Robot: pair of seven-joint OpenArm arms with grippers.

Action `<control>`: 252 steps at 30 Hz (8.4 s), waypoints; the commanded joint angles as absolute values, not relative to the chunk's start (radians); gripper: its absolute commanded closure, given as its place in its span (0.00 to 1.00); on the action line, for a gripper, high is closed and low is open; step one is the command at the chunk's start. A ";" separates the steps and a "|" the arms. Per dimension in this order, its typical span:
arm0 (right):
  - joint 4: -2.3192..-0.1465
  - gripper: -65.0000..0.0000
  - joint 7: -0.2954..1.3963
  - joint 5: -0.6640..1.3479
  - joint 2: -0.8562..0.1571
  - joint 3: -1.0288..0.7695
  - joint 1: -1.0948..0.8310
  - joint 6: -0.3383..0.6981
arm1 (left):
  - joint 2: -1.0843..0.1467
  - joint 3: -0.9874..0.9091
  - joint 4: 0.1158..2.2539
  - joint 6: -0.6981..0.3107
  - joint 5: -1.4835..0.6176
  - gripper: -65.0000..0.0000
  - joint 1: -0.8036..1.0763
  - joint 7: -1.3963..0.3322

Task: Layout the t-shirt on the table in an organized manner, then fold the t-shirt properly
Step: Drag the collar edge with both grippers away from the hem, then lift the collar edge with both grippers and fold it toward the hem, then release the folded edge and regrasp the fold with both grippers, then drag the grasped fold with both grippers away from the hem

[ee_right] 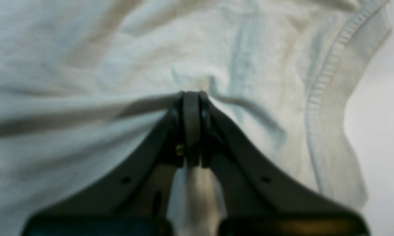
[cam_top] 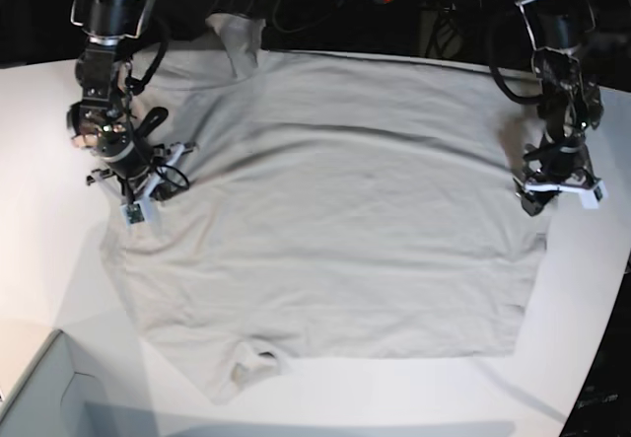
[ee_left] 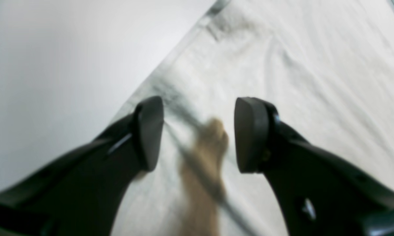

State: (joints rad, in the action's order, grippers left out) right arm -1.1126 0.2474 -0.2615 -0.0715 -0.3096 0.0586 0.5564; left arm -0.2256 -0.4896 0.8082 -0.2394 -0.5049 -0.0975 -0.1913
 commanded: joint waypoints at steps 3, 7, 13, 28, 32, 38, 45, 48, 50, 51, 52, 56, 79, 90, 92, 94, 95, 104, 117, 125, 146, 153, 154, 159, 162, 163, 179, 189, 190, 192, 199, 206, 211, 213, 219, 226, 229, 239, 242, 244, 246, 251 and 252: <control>-1.067 1.00 0.297 -0.292 -0.085 -0.308 0.104 0.555 | -0.217 -0.443 0.708 -0.205 -0.481 0.47 -0.142 -0.239; -1.010 1.00 0.295 -0.292 -0.093 -0.306 0.160 0.555 | -0.226 -0.397 0.576 -0.205 -0.481 0.47 -0.240 -0.162; -1.017 1.00 0.291 -0.297 -0.097 -0.308 0.205 0.555 | -0.232 -0.348 0.565 -0.202 -0.487 0.47 -0.306 -0.166; -1.558 1.00 0.292 -0.292 -0.028 -0.309 -0.113 0.559 | -0.185 -0.704 1.233 -0.209 -0.492 0.47 0.091 -0.533; -1.618 1.00 0.292 -0.292 -0.012 -0.305 -0.209 0.561 | -0.166 -0.756 1.276 -0.211 -0.492 0.47 0.160 -0.541; -1.653 1.00 0.292 -0.292 0.019 -0.302 -0.323 0.561 | -0.147 -0.769 1.320 -0.211 -0.492 0.47 0.252 -0.539; -1.675 1.00 0.291 -0.291 0.048 -0.309 -0.394 0.561 | -0.147 -0.731 1.319 -0.213 -0.490 0.47 0.274 -0.539; -1.710 1.00 0.292 -0.291 0.051 -0.309 -0.420 0.561 | -0.147 -0.704 1.319 -0.213 -0.490 0.47 0.278 -0.541; -1.748 1.00 0.292 -0.291 0.067 -0.309 -0.443 0.561 | -0.148 -0.697 1.319 -0.213 -0.483 0.51 0.283 -0.541; -1.765 1.00 0.292 -0.291 0.070 -0.309 -0.455 0.561 | -0.151 -0.694 1.319 -0.213 -0.483 0.55 0.292 -0.541; -1.782 0.99 0.292 -0.291 0.074 -0.309 -0.466 0.561 | -0.151 -0.694 1.319 -0.213 -0.489 0.61 0.295 -0.541; -1.828 0.78 0.294 -0.291 0.082 -0.305 -0.530 0.561 | -0.153 -0.700 1.319 -0.213 -0.483 0.92 0.298 -0.541; -1.646 0.42 0.312 -0.203 0.157 -0.533 -0.507 0.607 | -0.170 -0.700 1.323 -0.213 -0.489 1.00 0.295 -0.539; -1.514 0.52 0.306 -0.205 0.157 -0.532 -0.467 0.608 | -0.170 -0.702 1.322 -0.213 -0.489 1.00 0.300 -0.539; -1.512 0.68 0.306 -0.205 0.157 -0.532 -0.466 0.608 | -0.170 -0.702 1.322 -0.213 -0.486 1.00 0.300 -0.539; -1.517 0.90 0.306 -0.205 0.157 -0.532 -0.466 0.608 | -0.170 -0.702 1.328 -0.213 -0.489 1.00 0.300 -0.539; -1.518 1.00 0.306 -0.205 0.157 -0.533 -0.467 0.608 | -0.170 -0.702 1.330 -0.213 -0.489 1.00 0.300 -0.539; -1.702 1.00 0.311 -0.142 0.157 -0.579 -0.509 0.698 | -0.170 -0.704 1.392 -0.213 -0.490 1.00 0.320 -0.541; -1.816 1.00 0.311 -0.081 0.157 -0.584 -0.476 0.698 | -0.170 -0.751 1.475 -0.213 -0.492 1.00 0.325 -0.541; -1.811 1.00 0.312 -0.084 0.154 -0.582 -0.363 0.698 | -0.170 -0.766 1.475 -0.213 -0.492 1.00 0.266 -0.541; -1.560 1.00 0.311 -0.254 0.090 -0.573 0.005 0.698 | -0.232 -0.670 1.270 -0.211 -0.481 1.00 -0.070 -0.541; -1.466 1.00 0.311 -0.275 0.065 -0.538 0.096 0.698 | -0.232 -0.665 1.188 -0.211 -0.481 1.00 -0.145 -0.538; -1.451 1.00 0.308 -0.275 0.064 -0.538 0.104 0.698 | -0.232 -0.665 1.179 -0.211 -0.481 1.00 -0.154 -0.538; -1.412 1.00 0.309 -0.275 0.050 -0.526 0.162 0.698 | -0.248 -0.665 1.125 -0.211 -0.481 1.00 -0.197 -0.538; -1.411 1.00 0.311 -0.275 0.039 -0.498 0.173 0.698 | -0.255 -0.665 1.095 -0.211 -0.481 1.00 -0.216 -0.533; -1.406 1.00 0.311 -0.275 0.035 -0.486 0.173 0.698 | -0.257 -0.665 1.084 -0.211 -0.481 1.00 -0.223 -0.533; -1.257 1.00 0.309 -0.275 -0.015 -0.430 0.217 0.698 | -0.257 -0.665 1.053 -0.211 -0.481 0.98 -0.246 -0.533; -1.325 0.59 0.306 -0.269 -0.047 -0.486 0.199 0.698 | -0.286 -0.633 0.987 -0.211 -0.492 0.27 -0.272 -0.541; -1.343 0.57 0.311 -0.269 -0.039 -0.498 0.199 0.698 | -0.283 -0.633 1.009 -0.211 -0.492 0.23 -0.268 -0.541; -1.385 0.54 0.311 -0.272 -0.022 -0.536 0.188 0.698 | -0.278 -0.634 1.079 -0.211 -0.492 0.20 -0.249 -0.541; -1.488 0.52 0.311 -0.269 -0.021 -0.559 0.041 0.698 | -0.259 -0.638 1.147 -0.211 -0.483 0.20 -0.113 -0.532; -1.484 0.52 0.306 -0.269 -0.021 -0.561 -0.038 0.698 | -0.280 -0.634 0.941 -0.211 -0.483 0.20 -0.156 -0.529; -1.484 0.52 0.306 -0.269 -0.025 -0.561 -0.056 0.698 | -0.286 -0.630 0.868 -0.211 -0.483 0.20 -0.203 -0.529; -1.484 0.52 0.306 -0.269 -0.028 -0.561 -0.056 0.698 | -0.286 -0.630 0.866 -0.211 -0.483 0.20 -0.203 -0.529; -1.449 0.51 0.306 -0.269 -0.030 -0.607 -0.044 0.698 | -0.285 -0.630 0.865 -0.213 -0.483 0.47 -0.203 -0.529; -1.302 0.51 0.305 -0.269 -0.070 -0.611 0.022 0.698 | -0.282 -0.630 0.863 -0.213 -0.483 1.00 -0.203 -0.530; -1.237 0.51 0.305 -0.269 -0.091 -0.605 0.044 0.698 | -0.285 -0.630 0.863 -0.213 -0.483 0.98 -0.203 -0.530; -1.162 0.97 0.303 -0.269 -0.136 -0.610 0.081 0.698 | -0.288 -0.630 0.888 -0.211 -0.490 1.00 -0.203 -0.541; -1.216 1.00 0.303 -0.269 -0.154 -0.604 0.081 0.698 | -0.289 -0.630 0.943 -0.203 -0.489 1.00 -0.203 -0.541; -1.253 1.00 0.305 -0.269 -0.160 -0.604 0.081 0.698 | -0.300 -0.630 0.989 -0.203 -0.490 1.00 -0.203 -0.542; -1.299 1.00 0.311 -0.271 -0.163 -0.602 0.096 0.698 | -0.308 -0.630 1.024 -0.203 -0.490 1.00 -0.205 -0.562; -1.363 1.00 0.312 -0.277 -0.163 -0.602 0.150 0.698 | -0.311 -0.636 1.046 -0.203 -0.490 1.00 -0.272 -0.680; -1.374 1.00 0.312 -0.277 -0.163 -0.602 0.159 0.698 | -0.311 -0.636 1.047 -0.203 -0.490 1.00 -0.280 -0.690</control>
